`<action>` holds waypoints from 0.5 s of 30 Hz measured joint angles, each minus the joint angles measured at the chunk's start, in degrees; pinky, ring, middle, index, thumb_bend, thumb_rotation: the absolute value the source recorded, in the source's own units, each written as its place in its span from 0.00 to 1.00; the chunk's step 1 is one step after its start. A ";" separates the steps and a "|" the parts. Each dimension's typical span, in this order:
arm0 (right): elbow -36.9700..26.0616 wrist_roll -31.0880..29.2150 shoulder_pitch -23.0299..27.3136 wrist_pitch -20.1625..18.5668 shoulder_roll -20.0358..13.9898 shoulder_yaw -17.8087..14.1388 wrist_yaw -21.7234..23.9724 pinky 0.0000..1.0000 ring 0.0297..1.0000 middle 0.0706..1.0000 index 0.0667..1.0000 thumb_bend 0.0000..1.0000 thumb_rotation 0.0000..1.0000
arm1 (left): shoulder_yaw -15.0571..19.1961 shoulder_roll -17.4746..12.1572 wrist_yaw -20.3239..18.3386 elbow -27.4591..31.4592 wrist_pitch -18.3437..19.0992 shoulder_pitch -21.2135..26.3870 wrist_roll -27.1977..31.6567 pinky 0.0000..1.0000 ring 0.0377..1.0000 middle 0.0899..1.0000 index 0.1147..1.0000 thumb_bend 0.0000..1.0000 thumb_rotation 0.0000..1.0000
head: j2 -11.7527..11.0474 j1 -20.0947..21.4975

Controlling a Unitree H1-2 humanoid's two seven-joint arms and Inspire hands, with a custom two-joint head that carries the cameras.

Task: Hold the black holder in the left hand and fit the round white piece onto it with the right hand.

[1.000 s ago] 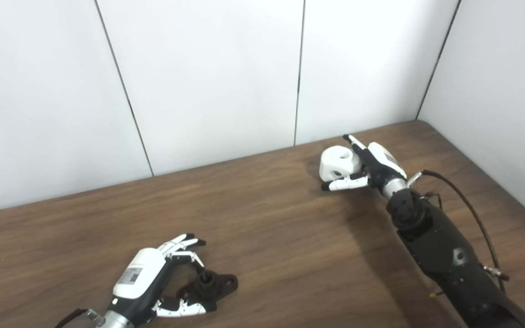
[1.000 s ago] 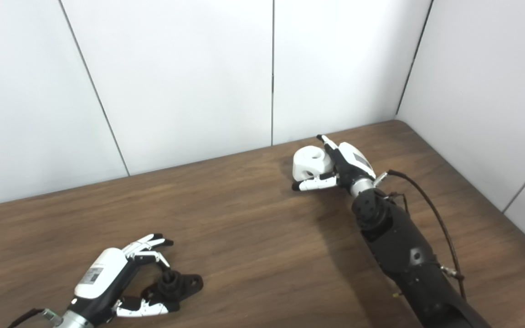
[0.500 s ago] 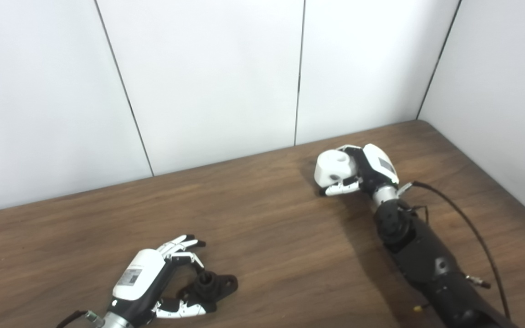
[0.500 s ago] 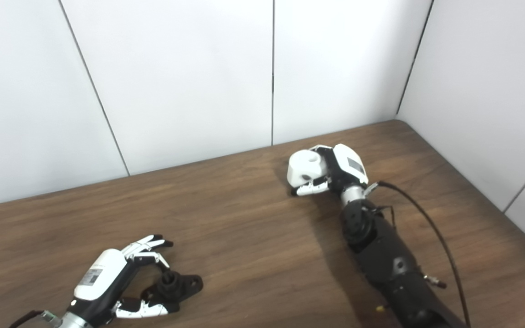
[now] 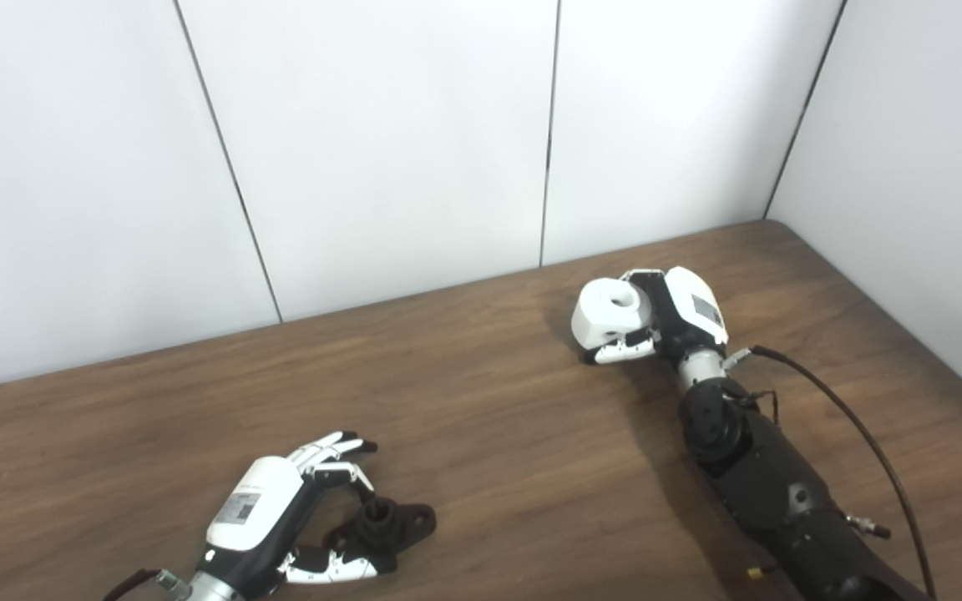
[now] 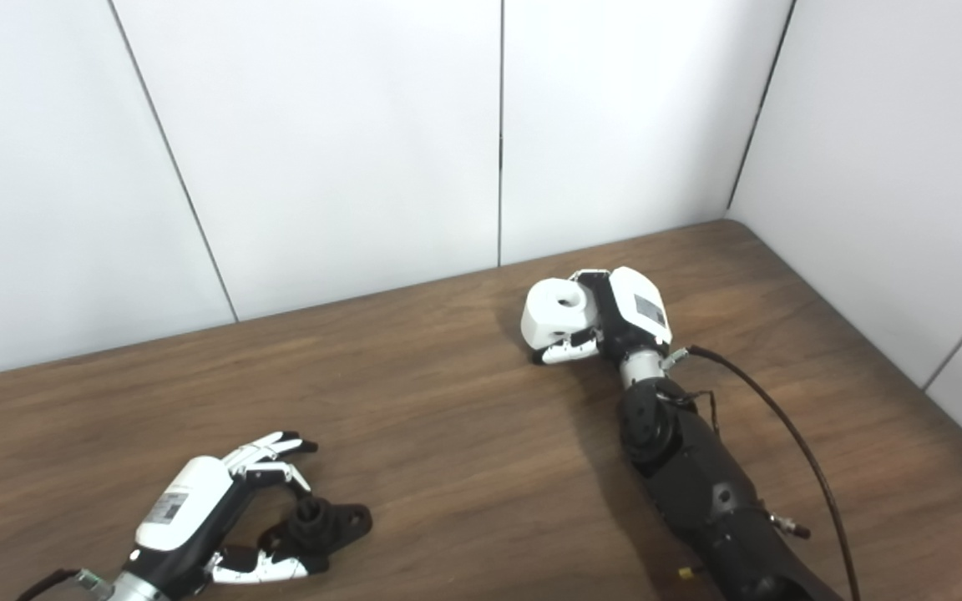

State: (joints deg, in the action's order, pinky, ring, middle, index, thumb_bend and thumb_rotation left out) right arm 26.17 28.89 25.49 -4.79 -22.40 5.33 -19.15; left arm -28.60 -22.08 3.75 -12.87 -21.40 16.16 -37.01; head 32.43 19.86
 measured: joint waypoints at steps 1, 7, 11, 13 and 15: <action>-0.01 0.00 -0.03 0.03 0.00 -0.01 -0.04 0.62 0.70 0.70 0.45 0.52 0.13 | 0.00 0.00 0.00 0.00 -0.01 0.00 -0.06 0.83 0.90 0.83 0.41 0.52 0.05 | 0.17 -0.35; -1.73 -0.51 -0.68 0.09 -0.01 -0.05 1.11 0.62 0.72 0.71 0.45 0.52 0.13 | 0.00 0.00 -0.01 0.10 0.04 -0.02 -0.45 0.84 0.91 0.84 0.41 0.52 0.05 | 0.26 -0.79; -10.71 -1.30 -2.75 -1.29 0.36 0.96 7.22 0.64 0.74 0.72 0.44 0.52 0.13 | 0.18 0.00 -0.17 0.52 0.16 -0.26 -0.47 0.84 0.91 0.83 0.41 0.52 0.05 | 1.32 -3.51; -14.95 -1.71 -2.88 -1.54 0.48 1.33 10.32 0.65 0.75 0.72 0.44 0.52 0.13 | 0.20 0.01 -0.17 0.51 0.16 -0.25 -0.51 0.84 0.90 0.83 0.41 0.52 0.05 | 1.49 -3.95; -19.23 -2.18 -2.83 -2.18 0.50 1.41 13.10 0.68 0.77 0.74 0.44 0.52 0.13 | 0.23 0.17 -0.15 0.46 0.16 -0.20 -0.83 0.84 0.91 0.83 0.41 0.52 0.05 | 1.76 -4.39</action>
State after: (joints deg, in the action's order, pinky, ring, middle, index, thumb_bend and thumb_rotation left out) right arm 6.94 26.72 22.65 -6.97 -21.91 6.74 -6.04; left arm -28.37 -21.91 3.60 -12.41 -21.23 15.96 -37.84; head 34.19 15.47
